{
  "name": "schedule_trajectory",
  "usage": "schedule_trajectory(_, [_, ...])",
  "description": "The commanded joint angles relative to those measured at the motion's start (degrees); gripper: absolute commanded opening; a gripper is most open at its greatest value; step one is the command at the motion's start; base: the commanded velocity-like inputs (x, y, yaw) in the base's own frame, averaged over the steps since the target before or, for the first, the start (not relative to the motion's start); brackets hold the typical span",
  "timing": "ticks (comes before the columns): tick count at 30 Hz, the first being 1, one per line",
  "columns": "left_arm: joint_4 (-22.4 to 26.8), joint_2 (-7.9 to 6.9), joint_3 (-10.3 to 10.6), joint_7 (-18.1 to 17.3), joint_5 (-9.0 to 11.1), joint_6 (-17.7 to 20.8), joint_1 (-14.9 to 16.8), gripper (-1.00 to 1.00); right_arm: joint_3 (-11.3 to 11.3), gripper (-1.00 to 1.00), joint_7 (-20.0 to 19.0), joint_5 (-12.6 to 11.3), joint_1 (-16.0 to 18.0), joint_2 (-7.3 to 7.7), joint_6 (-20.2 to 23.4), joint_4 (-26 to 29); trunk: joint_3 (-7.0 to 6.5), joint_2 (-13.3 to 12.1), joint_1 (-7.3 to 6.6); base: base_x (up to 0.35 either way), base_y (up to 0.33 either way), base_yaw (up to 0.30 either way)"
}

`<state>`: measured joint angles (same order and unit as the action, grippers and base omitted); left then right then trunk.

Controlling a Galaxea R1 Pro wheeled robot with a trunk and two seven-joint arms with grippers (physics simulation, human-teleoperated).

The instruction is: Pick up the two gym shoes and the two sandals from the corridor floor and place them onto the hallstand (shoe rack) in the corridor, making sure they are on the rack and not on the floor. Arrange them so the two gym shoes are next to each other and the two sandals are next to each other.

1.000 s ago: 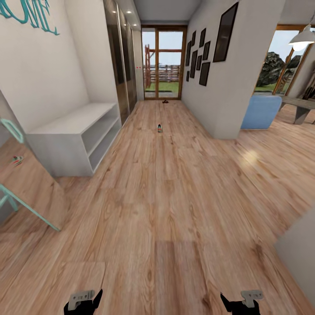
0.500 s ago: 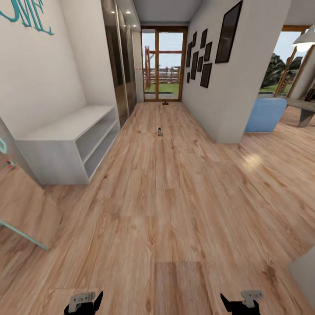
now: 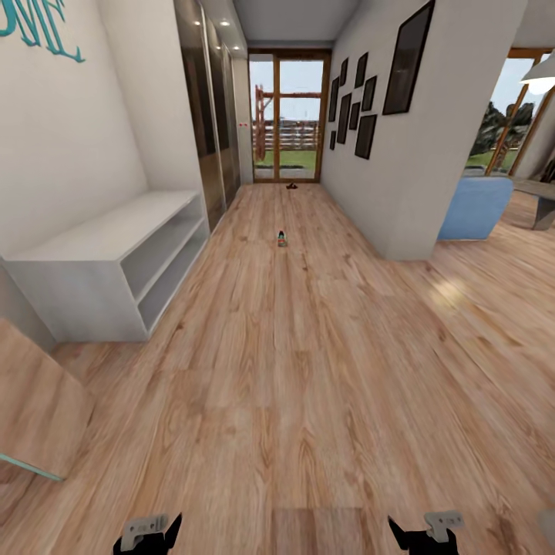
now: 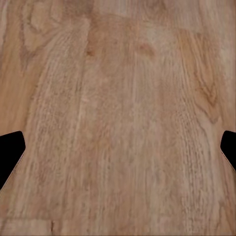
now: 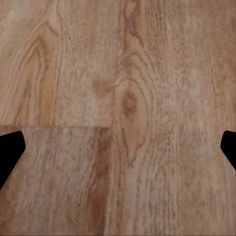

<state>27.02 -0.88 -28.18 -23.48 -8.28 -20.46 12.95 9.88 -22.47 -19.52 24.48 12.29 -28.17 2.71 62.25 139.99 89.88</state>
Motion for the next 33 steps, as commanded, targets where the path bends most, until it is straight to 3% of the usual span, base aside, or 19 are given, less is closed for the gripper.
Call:
schedule_trajectory(1, [0.0,0.04,-0.5,-0.3,-0.6,-0.3,0.1,1.0,0.4,1.0,-0.3,-0.6,0.0,0.02,-0.1,-0.1,0.05,0.0,0.02,0.34,0.0,0.0])
schedule_trajectory(33, [0.0,0.09,-0.5,-0.3,-0.6,-0.3,0.1,1.0,0.4,1.0,-0.2,-0.8,0.0,0.02,-0.1,-0.1,0.04,0.0,0.02,0.34,0.0,0.0])
